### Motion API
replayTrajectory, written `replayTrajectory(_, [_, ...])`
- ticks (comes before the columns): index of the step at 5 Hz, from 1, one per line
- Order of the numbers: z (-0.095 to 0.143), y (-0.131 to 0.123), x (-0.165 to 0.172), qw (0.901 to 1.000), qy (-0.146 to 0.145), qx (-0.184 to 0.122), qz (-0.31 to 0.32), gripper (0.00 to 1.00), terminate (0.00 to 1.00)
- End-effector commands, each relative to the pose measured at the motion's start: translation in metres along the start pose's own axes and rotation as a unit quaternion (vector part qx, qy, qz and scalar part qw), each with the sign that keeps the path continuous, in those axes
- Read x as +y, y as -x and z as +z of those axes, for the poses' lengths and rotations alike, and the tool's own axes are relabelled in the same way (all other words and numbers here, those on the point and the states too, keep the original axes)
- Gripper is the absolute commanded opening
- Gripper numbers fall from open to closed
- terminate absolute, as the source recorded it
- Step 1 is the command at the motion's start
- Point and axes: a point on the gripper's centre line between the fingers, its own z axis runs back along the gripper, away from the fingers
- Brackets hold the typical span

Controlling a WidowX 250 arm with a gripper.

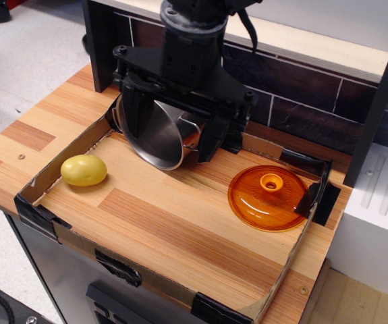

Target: Upright metal pot

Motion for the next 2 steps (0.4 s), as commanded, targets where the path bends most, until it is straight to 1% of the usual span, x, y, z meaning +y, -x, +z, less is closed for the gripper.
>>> replayTrajectory(1, [0.0,0.0,0.0,1.0,0.0,0.0,0.0,1.0,0.0])
replayTrajectory(2, [0.0073,-0.0089,0.0076,0.9917,0.001,-0.052,-0.117,1.0,0.0])
